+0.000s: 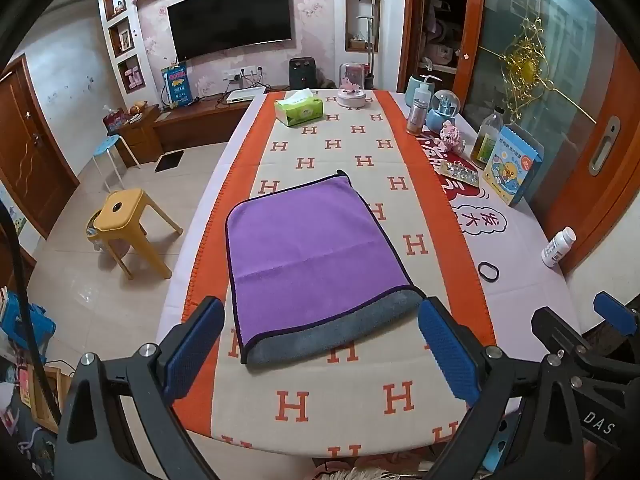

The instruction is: Fold towel

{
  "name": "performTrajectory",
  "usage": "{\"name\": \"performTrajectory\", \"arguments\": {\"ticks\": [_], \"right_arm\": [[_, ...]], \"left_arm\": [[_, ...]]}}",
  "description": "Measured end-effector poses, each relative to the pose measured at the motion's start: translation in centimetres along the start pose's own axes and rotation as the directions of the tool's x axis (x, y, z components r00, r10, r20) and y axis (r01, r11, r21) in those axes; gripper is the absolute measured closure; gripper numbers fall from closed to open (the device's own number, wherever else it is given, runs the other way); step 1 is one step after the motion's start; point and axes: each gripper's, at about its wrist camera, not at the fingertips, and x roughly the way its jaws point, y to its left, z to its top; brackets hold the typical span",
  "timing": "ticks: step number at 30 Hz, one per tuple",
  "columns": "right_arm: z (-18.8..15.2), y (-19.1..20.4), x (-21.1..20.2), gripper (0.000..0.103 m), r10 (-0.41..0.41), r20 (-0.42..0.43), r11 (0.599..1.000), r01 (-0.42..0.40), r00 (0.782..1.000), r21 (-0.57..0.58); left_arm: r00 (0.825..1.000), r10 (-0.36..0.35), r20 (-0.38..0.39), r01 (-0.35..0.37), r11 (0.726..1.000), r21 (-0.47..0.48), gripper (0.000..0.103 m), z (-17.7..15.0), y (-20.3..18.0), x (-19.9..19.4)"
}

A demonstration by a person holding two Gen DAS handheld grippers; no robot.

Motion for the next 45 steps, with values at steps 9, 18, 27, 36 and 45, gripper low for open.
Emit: {"name": "performTrajectory", "arguments": {"ticks": [9, 18, 27, 36, 45], "right_arm": [[0.0, 0.0, 0.0, 0.003, 0.003, 0.001, 1.000, -0.003, 1.000, -0.001], [0.6, 0.5, -0.8, 0.003, 0.001, 0.006, 1.000, -0.001, 1.000, -0.003], [1.2, 0.7, -0.9, 0.003, 0.002, 0.009, 1.000, -0.002, 1.000, -0.004], [0.9, 0.8, -0.9, 0.003, 0.002, 0.013, 1.000, -0.002, 1.000, -0.003], [1.3, 1.0, -1.1, 0.003, 0.003, 0.016, 1.000, -0.003, 1.000, -0.004]], "left_arm": [[1.000, 0.002, -0.002, -0.002, 1.000, -0.003, 0.006, -0.2, -0.1, 0.0], [1.000, -0.002, -0.012, 0.002, 1.000, -0.006, 0.006, 0.4, 0.2, 0.5], [1.000, -0.004, -0.011, 0.004, 1.000, -0.006, 0.006, 0.4, 0.6, 0.5], [1.000, -0.004, -0.010, 0.004, 1.000, -0.006, 0.006, 0.3, 0.6, 0.5], [1.000, -0.004, -0.008, 0.004, 1.000, -0.007, 0.006, 0.4, 0.5, 0.4]]}}
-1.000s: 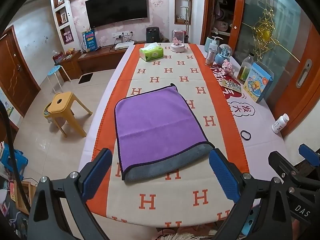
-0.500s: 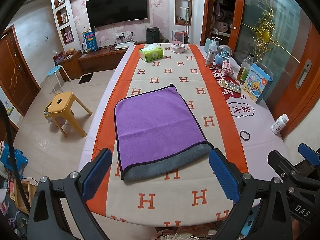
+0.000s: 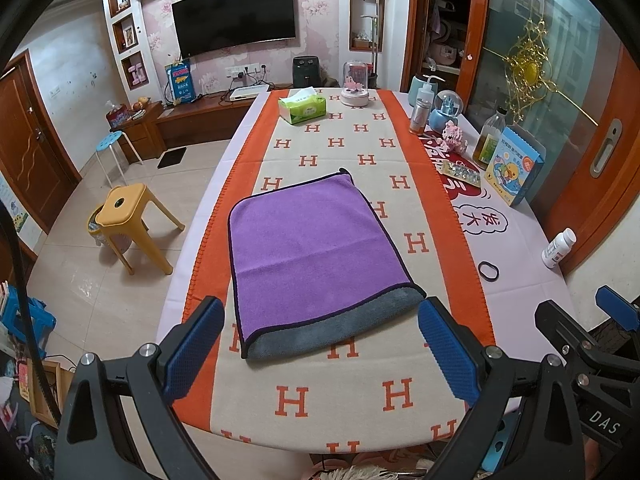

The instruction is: Fold towel

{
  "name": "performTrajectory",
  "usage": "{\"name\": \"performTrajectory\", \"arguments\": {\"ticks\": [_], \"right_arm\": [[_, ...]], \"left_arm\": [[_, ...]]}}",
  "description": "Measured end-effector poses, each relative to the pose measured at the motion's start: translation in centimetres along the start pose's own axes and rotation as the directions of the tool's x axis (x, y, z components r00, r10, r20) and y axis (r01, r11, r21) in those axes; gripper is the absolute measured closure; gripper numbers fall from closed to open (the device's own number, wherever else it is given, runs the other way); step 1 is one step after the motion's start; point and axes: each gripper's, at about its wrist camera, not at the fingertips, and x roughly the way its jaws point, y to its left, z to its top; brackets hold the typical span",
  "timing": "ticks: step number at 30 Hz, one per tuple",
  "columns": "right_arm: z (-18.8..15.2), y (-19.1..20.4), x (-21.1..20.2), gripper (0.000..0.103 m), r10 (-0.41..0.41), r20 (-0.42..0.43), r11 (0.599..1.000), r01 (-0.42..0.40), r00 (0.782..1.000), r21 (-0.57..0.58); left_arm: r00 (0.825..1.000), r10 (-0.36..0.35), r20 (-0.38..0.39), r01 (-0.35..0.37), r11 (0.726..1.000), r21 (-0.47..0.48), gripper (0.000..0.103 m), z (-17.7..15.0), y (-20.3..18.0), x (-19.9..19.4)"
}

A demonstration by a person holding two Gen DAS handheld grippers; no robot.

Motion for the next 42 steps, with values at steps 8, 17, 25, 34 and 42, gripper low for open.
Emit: {"name": "performTrajectory", "arguments": {"ticks": [8, 17, 25, 34, 42], "right_arm": [[0.4, 0.2, -0.3, 0.003, 0.002, 0.004, 1.000, -0.002, 1.000, 0.001], [1.4, 0.8, -0.9, 0.003, 0.005, 0.007, 1.000, -0.005, 1.000, -0.001], [1.2, 0.8, -0.8, 0.003, 0.006, 0.011, 1.000, -0.006, 1.000, 0.000], [2.0, 1.4, -1.4, 0.003, 0.011, 0.016, 1.000, -0.011, 1.000, -0.003], [2.2, 1.7, -1.5, 0.003, 0.015, 0.023, 1.000, -0.015, 1.000, -0.003]], "left_arm": [[1.000, 0.000, 0.002, 0.000, 1.000, -0.001, 0.006, 0.2, -0.1, -0.2], [1.000, -0.001, 0.003, 0.001, 1.000, -0.002, 0.006, 0.2, -0.1, -0.3], [1.000, -0.001, 0.005, 0.001, 1.000, -0.002, 0.006, 0.2, 0.0, -0.3], [1.000, -0.003, 0.007, 0.003, 1.000, -0.002, 0.006, 0.1, 0.0, -0.3], [1.000, 0.003, 0.012, -0.003, 1.000, -0.006, 0.006, 0.7, -0.4, -1.9]]}}
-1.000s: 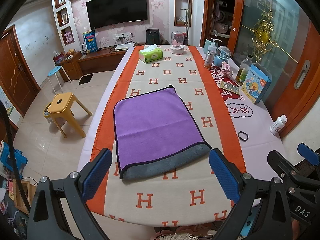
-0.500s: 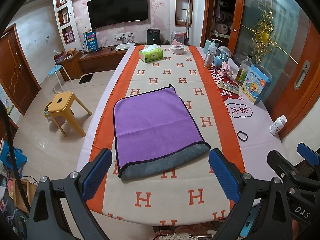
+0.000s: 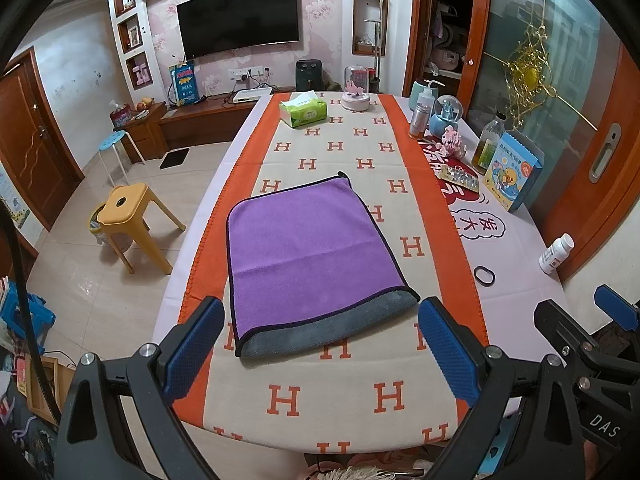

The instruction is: Fold towel

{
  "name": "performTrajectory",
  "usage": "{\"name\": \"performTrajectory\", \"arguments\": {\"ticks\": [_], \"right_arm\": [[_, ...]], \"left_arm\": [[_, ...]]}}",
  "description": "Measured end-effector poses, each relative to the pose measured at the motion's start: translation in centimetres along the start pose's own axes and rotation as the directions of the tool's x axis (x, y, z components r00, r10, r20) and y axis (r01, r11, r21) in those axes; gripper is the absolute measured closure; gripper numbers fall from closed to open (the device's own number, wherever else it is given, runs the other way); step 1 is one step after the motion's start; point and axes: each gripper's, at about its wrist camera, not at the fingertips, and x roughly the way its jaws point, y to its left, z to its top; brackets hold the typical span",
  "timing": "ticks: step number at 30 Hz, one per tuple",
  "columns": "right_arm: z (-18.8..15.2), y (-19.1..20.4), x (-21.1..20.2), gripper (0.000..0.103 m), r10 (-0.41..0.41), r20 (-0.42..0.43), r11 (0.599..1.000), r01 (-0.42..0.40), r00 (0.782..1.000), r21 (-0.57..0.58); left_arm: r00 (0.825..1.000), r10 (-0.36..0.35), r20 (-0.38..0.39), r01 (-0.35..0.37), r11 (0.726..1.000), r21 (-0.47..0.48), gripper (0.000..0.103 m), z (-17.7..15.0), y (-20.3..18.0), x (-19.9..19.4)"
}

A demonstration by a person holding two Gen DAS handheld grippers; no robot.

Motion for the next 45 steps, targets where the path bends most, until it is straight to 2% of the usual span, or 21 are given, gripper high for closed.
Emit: {"name": "performTrajectory", "arguments": {"ticks": [17, 28, 34, 39, 45], "right_arm": [[0.2, -1.6, 0.9, 0.003, 0.066, 0.032, 0.997, -0.065, 0.997, -0.032], [1.2, -2.6, 2.4, 0.003, 0.116, 0.055, 0.990, -0.111, 0.992, -0.085], [2.0, -3.0, 4.1, 0.003, 0.166, 0.055, 0.978, -0.158, 0.985, -0.133], [2.1, -2.5, 6.2, 0.004, 0.216, 0.027, 0.962, -0.208, 0.976, -0.178], [1.4, -1.3, 9.4, 0.004, 0.260, -0.024, 0.935, -0.257, 0.965, -0.245]], "left_arm": [[0.999, 0.034, 0.018, -0.033, 0.999, -0.034, 0.006, 0.7, -1.1, 0.2], [0.995, 0.088, 0.036, -0.084, 0.991, -0.101, 0.006, 1.2, -1.4, 0.8], [0.988, 0.145, 0.047, -0.137, 0.979, -0.154, 0.006, 1.1, -1.3, 1.6], [0.976, 0.214, 0.043, -0.202, 0.959, -0.196, 0.006, 0.5, 0.0, 2.6], [0.977, 0.212, -0.011, -0.206, 0.937, -0.282, 0.006, -1.0, 3.5, 5.2]]}}
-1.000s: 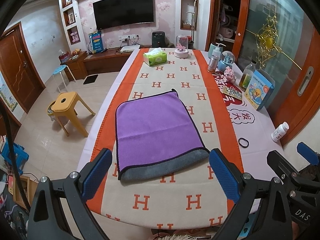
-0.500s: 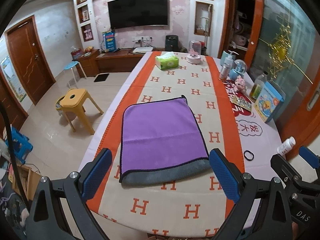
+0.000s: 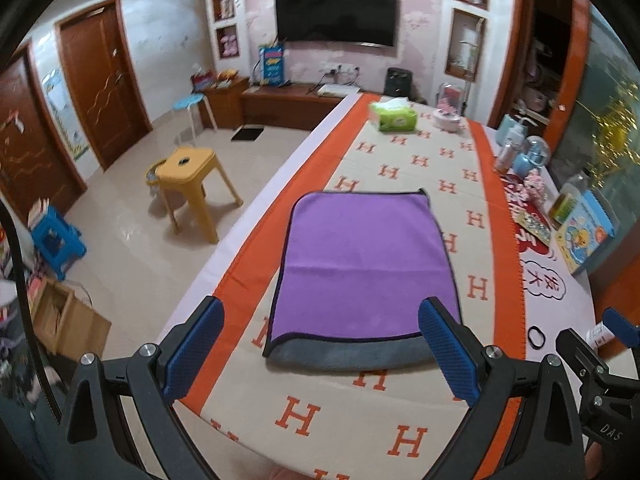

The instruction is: Fold towel

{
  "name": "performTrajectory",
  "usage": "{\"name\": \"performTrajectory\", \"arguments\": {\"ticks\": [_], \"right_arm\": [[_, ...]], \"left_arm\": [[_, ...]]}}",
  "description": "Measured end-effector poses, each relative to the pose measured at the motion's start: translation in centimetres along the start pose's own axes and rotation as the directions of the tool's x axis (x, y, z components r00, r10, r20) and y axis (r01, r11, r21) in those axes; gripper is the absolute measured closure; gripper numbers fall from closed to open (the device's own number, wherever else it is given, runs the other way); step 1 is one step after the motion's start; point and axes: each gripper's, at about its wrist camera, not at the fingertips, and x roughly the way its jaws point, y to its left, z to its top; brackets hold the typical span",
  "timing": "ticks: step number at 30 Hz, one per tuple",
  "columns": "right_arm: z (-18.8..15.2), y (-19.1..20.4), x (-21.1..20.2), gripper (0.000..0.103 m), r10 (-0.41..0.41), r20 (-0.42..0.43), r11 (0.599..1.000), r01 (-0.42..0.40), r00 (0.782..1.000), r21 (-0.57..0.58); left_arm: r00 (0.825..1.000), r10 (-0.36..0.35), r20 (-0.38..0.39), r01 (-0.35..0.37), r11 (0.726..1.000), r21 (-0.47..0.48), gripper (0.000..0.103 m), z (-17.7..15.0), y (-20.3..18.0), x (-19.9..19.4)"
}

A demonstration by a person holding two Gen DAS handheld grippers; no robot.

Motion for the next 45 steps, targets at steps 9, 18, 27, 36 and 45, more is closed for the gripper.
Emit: {"name": "performTrajectory", "arguments": {"ticks": [9, 18, 27, 36, 45], "right_arm": [[-1.3, 1.3, 6.6, 0.015, 0.010, -0.097, 0.995, -0.020, 0.995, -0.101], [-2.7, 1.2, 13.0, 0.032, 0.058, -0.226, 0.986, -0.091, 0.972, -0.139], [-3.4, 0.0, 17.8, 0.051, 0.114, -0.337, 0.966, -0.184, 0.935, -0.182], [-3.4, -0.2, 19.6, 0.062, 0.216, -0.426, 0.921, -0.328, 0.879, -0.210], [-3.3, -0.6, 21.1, 0.070, 0.248, -0.479, 0.903, -0.380, 0.842, -0.201]], "left_arm": [[0.989, -0.035, -0.147, 0.032, 0.999, -0.026, 0.006, -2.5, 4.5, 7.9], [0.969, -0.098, -0.229, 0.116, 0.991, 0.065, 0.012, -4.4, 6.1, 14.8], [0.924, -0.172, -0.340, 0.229, 0.964, 0.134, 0.033, -5.7, 6.4, 20.0], [0.883, -0.252, -0.397, 0.350, 0.916, 0.196, 0.038, -5.8, 5.4, 21.4], [0.843, -0.281, -0.458, 0.408, 0.889, 0.206, 0.043, -5.7, 4.9, 22.7]]}}
